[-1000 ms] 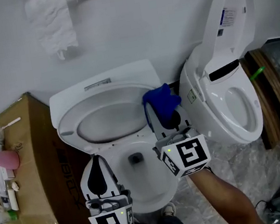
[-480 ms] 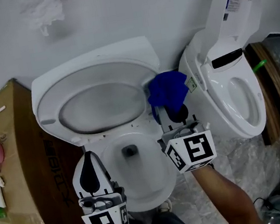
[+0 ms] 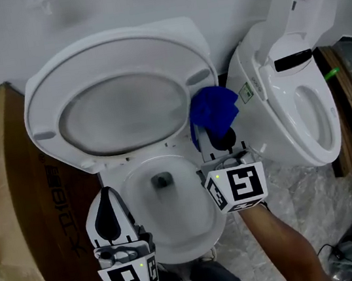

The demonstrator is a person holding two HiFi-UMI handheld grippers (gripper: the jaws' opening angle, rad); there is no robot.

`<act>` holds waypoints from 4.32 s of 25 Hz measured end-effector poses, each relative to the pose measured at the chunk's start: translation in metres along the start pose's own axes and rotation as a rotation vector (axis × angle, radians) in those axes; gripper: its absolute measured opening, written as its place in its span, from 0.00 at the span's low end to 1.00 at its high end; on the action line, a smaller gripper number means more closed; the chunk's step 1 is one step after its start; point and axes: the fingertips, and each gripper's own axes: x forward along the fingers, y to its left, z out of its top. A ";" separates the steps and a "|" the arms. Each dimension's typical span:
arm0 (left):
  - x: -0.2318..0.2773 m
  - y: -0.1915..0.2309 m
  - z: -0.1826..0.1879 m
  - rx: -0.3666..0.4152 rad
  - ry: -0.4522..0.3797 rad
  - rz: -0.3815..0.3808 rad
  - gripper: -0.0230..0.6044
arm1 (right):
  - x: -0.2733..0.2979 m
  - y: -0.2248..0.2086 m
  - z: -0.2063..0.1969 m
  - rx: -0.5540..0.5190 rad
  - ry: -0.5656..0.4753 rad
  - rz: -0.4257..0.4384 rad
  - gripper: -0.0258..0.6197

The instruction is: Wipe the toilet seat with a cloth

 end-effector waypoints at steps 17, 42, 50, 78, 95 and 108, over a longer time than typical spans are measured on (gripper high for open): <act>-0.013 0.027 -0.060 -0.005 0.010 0.017 0.06 | -0.001 0.010 -0.090 -0.021 0.040 -0.066 0.13; -0.046 0.102 -0.060 -0.008 -0.009 0.080 0.06 | 0.024 0.104 -0.186 0.117 0.254 -0.101 0.13; -0.061 0.125 -0.055 -0.016 -0.001 0.086 0.06 | 0.039 0.175 -0.192 0.108 0.308 0.014 0.13; -0.020 0.058 0.221 -0.065 0.005 -0.055 0.06 | -0.109 0.170 0.226 0.097 0.034 0.084 0.13; 0.043 0.003 0.240 0.334 0.313 -0.285 0.18 | -0.159 0.118 0.332 0.076 -0.029 0.008 0.13; 0.118 -0.032 0.176 1.141 0.578 -0.553 0.31 | -0.171 0.070 0.318 0.097 -0.002 -0.049 0.13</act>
